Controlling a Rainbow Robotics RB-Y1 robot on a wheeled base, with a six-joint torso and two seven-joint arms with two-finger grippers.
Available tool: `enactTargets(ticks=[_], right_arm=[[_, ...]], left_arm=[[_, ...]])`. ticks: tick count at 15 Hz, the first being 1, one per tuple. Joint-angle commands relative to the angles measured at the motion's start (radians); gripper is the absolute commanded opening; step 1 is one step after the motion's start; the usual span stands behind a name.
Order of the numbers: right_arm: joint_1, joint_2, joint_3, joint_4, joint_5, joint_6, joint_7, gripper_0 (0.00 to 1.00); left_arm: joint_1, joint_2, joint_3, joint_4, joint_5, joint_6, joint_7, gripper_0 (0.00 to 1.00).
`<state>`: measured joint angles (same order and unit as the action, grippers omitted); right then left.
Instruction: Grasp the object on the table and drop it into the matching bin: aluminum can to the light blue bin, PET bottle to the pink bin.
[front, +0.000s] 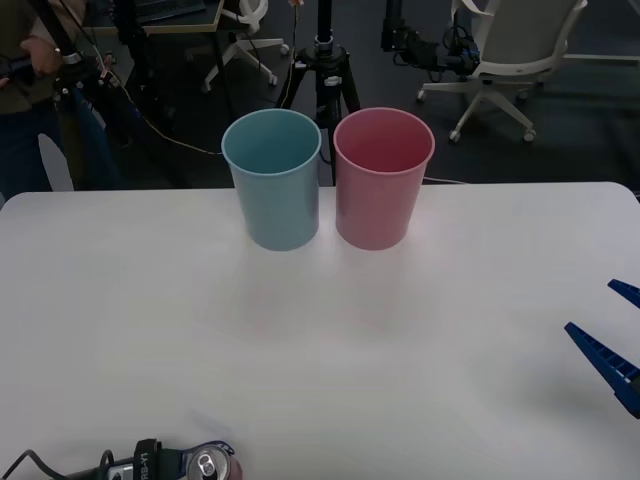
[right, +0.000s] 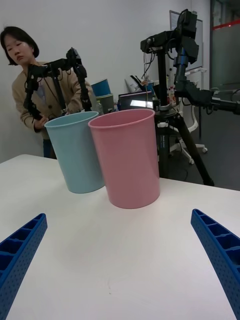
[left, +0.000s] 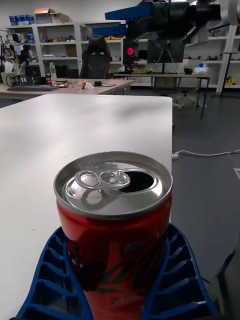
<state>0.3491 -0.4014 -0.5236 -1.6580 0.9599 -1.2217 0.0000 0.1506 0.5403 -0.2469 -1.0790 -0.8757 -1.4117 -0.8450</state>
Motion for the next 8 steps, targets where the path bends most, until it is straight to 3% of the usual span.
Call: enactTargets(ticks=[1,4,8], right_arm=[[0.000,0.000,0.000,0.000,0.000,0.000,0.000,1.00],[0.000,0.000,0.000,0.000,0.000,0.000,0.000,1.00],[0.000,0.000,0.000,0.000,0.000,0.000,0.000,1.00]], left_arm=[[0.047,0.017,0.035,-0.110,0.000,0.034,0.103,0.12],[0.121,0.029,0.098,-0.268,0.009,0.135,0.181,0.12],[0.144,0.049,0.135,-0.349,0.070,0.250,0.211,0.12]])
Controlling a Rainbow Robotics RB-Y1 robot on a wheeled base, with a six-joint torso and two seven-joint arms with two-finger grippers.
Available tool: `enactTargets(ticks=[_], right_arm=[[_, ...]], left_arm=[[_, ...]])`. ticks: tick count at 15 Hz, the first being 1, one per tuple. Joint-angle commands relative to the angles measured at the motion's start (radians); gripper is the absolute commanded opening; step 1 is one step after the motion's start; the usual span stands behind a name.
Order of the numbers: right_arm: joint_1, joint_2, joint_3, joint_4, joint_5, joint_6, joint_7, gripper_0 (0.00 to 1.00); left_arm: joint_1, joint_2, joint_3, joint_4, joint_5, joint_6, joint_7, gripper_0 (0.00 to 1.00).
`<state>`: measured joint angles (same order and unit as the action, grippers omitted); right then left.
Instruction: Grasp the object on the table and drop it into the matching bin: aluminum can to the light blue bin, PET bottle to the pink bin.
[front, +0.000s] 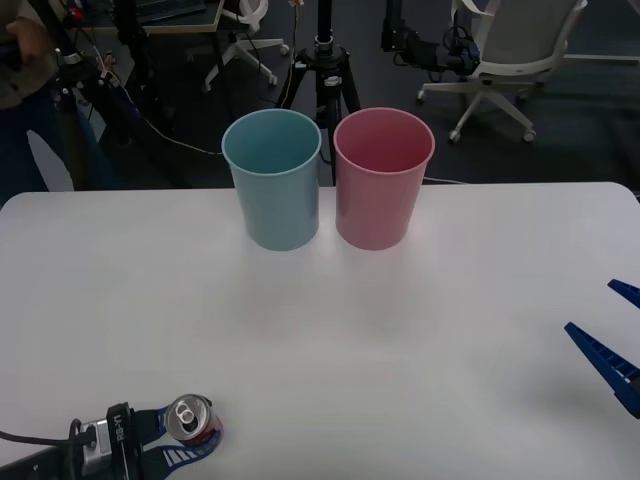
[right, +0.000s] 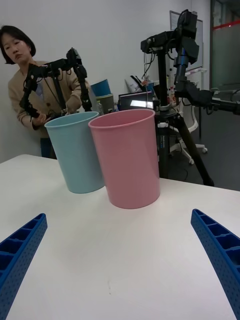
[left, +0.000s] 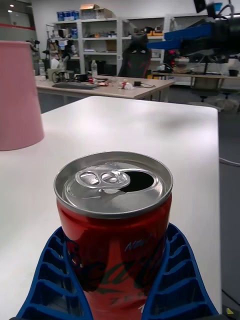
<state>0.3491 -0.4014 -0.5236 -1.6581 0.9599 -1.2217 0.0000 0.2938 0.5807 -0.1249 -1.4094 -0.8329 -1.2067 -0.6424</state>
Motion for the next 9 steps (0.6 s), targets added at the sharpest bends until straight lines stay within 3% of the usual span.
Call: enactTargets(ticks=[1,9], right_arm=[[0.000,0.000,0.000,0.000,0.000,0.000,0.000,1.00],[0.000,0.000,0.000,0.000,0.000,0.000,0.000,1.00]], left_arm=[[-0.001,0.008,0.031,-0.031,0.038,0.076,0.017,0.12],[-0.007,0.008,0.117,-0.066,0.113,0.223,0.076,0.12]])
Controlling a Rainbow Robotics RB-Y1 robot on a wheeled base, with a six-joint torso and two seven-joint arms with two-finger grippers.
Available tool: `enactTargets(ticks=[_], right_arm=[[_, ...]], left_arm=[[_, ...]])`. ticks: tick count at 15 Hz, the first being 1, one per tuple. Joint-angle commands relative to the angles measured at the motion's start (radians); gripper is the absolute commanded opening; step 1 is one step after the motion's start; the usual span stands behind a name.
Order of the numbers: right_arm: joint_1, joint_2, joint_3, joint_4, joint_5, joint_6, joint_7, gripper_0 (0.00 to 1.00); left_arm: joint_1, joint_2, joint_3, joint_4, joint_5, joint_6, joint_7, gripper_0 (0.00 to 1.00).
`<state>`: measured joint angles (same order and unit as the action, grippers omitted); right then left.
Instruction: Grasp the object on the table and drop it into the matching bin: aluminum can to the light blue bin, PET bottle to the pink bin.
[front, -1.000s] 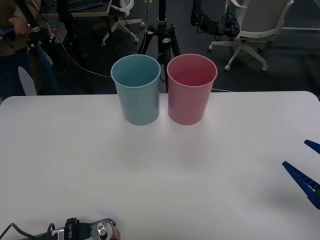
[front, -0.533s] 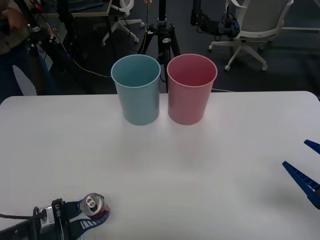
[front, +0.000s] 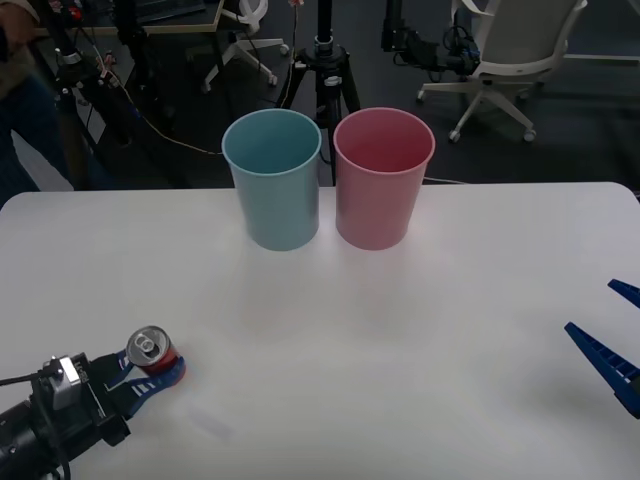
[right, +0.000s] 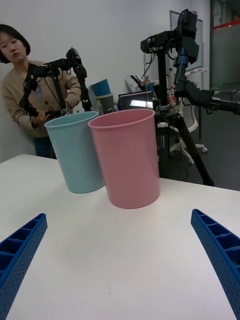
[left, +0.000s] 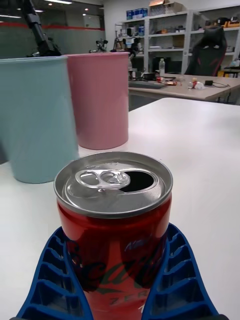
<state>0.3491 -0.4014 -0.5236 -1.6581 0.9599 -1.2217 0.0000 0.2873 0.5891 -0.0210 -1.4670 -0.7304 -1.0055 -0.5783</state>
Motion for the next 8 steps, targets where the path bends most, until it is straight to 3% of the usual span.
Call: enactTargets(ticks=[1,6,8], right_arm=[[0.000,0.000,0.000,0.000,0.000,0.000,0.000,1.00],[0.000,0.000,0.000,0.000,0.000,0.000,0.000,1.00],[0.000,0.000,0.000,0.000,0.000,0.000,0.000,1.00]], left_arm=[[0.000,0.000,0.023,-0.009,0.016,0.024,0.020,0.12],[0.000,0.021,0.050,-0.052,0.017,0.025,0.098,0.12],[-0.002,0.046,0.049,-0.113,0.020,0.084,0.112,0.12]])
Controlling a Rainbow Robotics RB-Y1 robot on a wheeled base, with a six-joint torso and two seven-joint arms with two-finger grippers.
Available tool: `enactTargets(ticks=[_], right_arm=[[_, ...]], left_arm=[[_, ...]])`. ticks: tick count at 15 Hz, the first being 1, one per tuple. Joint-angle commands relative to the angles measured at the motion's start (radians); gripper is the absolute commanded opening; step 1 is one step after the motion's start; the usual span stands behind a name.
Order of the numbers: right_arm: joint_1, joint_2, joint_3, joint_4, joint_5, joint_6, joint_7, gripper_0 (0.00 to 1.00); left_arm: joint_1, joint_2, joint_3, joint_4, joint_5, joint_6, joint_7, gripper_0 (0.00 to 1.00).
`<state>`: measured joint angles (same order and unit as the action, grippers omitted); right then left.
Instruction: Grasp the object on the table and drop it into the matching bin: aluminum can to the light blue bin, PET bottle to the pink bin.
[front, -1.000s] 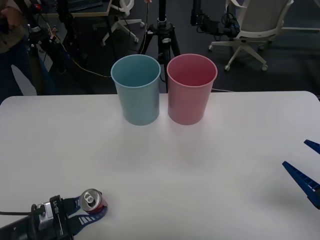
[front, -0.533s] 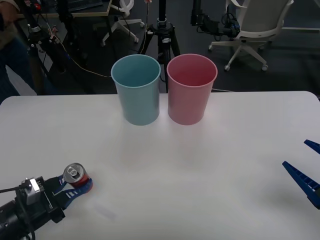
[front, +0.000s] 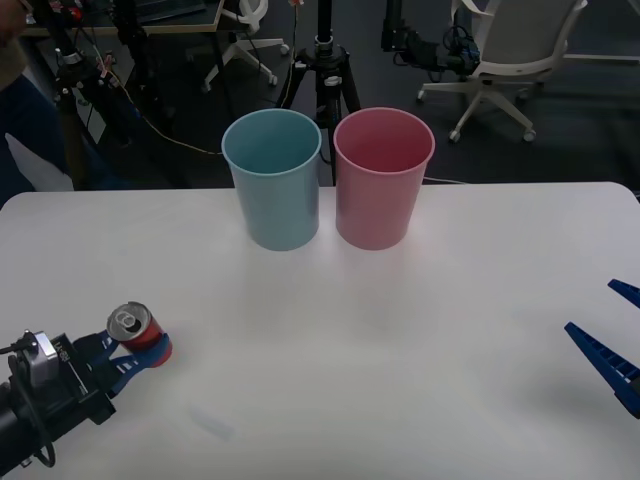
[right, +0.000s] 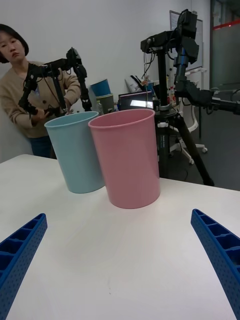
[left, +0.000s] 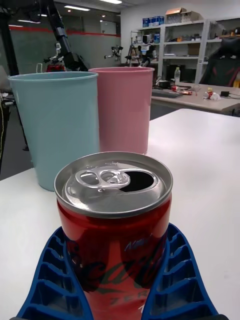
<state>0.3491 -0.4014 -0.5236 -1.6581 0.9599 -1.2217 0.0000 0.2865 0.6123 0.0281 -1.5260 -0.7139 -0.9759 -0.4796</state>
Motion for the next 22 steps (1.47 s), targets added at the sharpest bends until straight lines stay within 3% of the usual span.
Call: enactTargets(ticks=[1,5,9,14,18,22], right_arm=[[0.000,0.000,0.000,0.000,0.000,0.000,0.000,1.00],[0.000,0.000,0.000,0.000,0.000,0.000,0.000,1.00],[0.000,0.000,0.000,0.000,0.000,0.000,0.000,1.00],[0.000,0.000,0.000,0.000,0.000,0.000,0.000,1.00],[0.000,0.000,0.000,0.000,0.000,0.000,0.000,1.00],[0.000,0.000,0.000,0.000,0.000,0.000,0.000,1.00]], left_arm=[[-0.001,0.040,-0.002,-0.085,0.021,0.089,0.013,0.12],[-0.001,0.152,-0.010,-0.209,0.096,0.232,0.035,0.12],[-0.003,0.317,-0.011,-0.335,0.225,0.388,0.070,0.12],[-0.076,0.449,-0.011,-0.398,0.346,0.526,0.108,0.12],[-0.287,0.517,-0.152,-0.393,0.438,0.649,0.141,0.12],[-0.495,0.524,-0.300,-0.332,0.472,0.734,0.150,0.12]])
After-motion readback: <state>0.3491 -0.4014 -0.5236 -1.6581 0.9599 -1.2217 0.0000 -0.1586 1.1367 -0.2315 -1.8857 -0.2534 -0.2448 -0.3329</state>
